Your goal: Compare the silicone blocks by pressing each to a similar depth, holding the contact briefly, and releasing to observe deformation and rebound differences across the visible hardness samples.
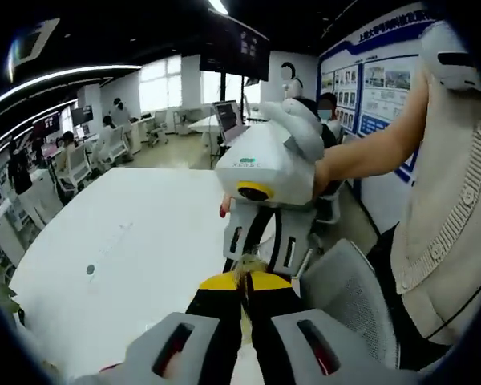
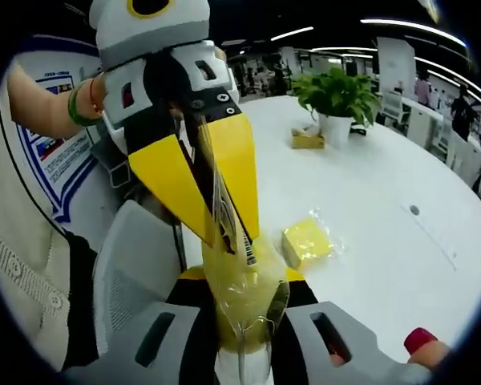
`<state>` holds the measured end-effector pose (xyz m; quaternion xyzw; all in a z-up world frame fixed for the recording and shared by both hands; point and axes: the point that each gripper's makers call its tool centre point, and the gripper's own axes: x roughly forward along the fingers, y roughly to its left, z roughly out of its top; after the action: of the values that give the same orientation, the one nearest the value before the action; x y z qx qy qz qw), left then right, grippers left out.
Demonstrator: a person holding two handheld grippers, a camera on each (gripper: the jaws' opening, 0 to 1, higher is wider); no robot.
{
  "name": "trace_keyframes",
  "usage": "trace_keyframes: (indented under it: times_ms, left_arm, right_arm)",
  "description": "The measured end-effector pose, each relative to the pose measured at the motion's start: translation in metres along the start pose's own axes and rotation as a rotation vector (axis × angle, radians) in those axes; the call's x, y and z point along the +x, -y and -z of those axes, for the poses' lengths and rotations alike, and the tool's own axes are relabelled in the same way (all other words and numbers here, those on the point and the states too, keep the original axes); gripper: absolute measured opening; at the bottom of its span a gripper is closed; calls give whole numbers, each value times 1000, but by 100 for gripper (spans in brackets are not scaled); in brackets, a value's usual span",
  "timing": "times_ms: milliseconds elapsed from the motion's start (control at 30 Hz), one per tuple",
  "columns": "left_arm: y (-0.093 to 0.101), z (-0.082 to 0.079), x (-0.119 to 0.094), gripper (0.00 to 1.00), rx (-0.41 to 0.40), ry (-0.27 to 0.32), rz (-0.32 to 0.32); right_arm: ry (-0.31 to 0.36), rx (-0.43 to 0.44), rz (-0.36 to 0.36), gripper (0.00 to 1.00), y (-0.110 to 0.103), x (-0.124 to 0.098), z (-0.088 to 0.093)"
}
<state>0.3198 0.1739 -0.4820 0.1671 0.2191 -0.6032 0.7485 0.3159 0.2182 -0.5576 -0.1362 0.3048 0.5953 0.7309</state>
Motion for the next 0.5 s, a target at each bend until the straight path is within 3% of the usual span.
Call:
trace_keyframes:
  times_ms: [500]
  left_arm:
    - [-2,-7,-9,0,-70,19,-12]
  right_arm:
    - [22,-18,10,11,-2,-5,-10]
